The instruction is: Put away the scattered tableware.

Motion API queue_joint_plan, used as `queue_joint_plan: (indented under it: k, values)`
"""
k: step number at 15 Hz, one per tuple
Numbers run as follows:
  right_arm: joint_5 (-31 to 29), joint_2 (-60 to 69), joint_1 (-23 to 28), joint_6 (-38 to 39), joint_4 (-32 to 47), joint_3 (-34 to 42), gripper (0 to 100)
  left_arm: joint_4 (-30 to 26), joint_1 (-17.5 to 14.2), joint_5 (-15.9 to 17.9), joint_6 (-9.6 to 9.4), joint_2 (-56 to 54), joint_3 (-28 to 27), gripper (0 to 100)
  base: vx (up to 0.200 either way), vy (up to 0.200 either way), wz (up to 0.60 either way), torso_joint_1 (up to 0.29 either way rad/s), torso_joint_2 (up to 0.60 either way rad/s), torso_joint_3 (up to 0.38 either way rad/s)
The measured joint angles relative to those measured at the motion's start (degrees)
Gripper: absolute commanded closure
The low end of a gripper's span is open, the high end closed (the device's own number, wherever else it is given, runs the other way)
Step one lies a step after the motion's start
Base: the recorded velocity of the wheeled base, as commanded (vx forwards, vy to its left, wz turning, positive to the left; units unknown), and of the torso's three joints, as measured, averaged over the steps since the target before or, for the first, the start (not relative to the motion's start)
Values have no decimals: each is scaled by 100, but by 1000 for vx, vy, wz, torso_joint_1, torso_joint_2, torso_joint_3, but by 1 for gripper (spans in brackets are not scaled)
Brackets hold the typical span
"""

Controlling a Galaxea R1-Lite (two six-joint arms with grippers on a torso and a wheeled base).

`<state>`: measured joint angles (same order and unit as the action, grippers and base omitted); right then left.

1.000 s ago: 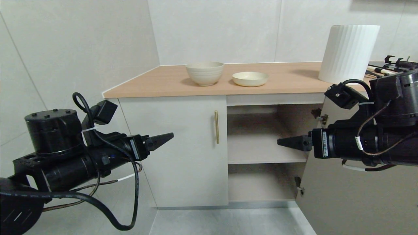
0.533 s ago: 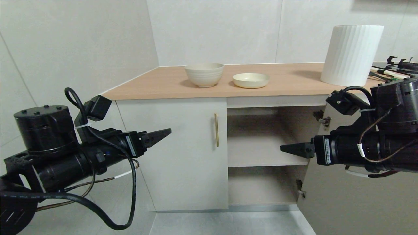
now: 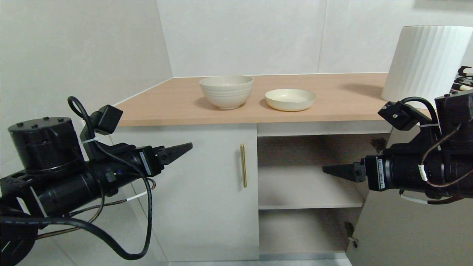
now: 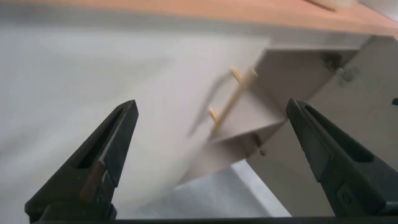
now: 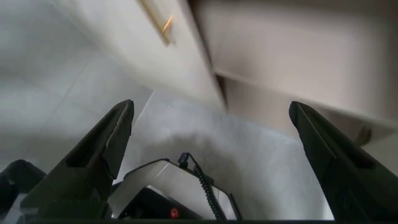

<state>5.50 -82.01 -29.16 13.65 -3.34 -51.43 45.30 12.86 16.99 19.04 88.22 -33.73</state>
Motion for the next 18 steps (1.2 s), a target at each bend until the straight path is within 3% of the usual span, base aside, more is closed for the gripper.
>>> queue_joint_plan:
  k: [4,8,18]
  values:
    - [11,95,-39,-55,1,35,0,-28,0,18,0,-204,22,0,0,0,0,0,0,0]
    - [13,150,-101,-82,0,61,0,-316,6,62,2,-391,-22,0,0,0,0,72,-242,-248]
    - [2,34,-79,-83,-7,63,0,-336,4,95,6,-201,-59,0,0,0,0,162,-486,-301]
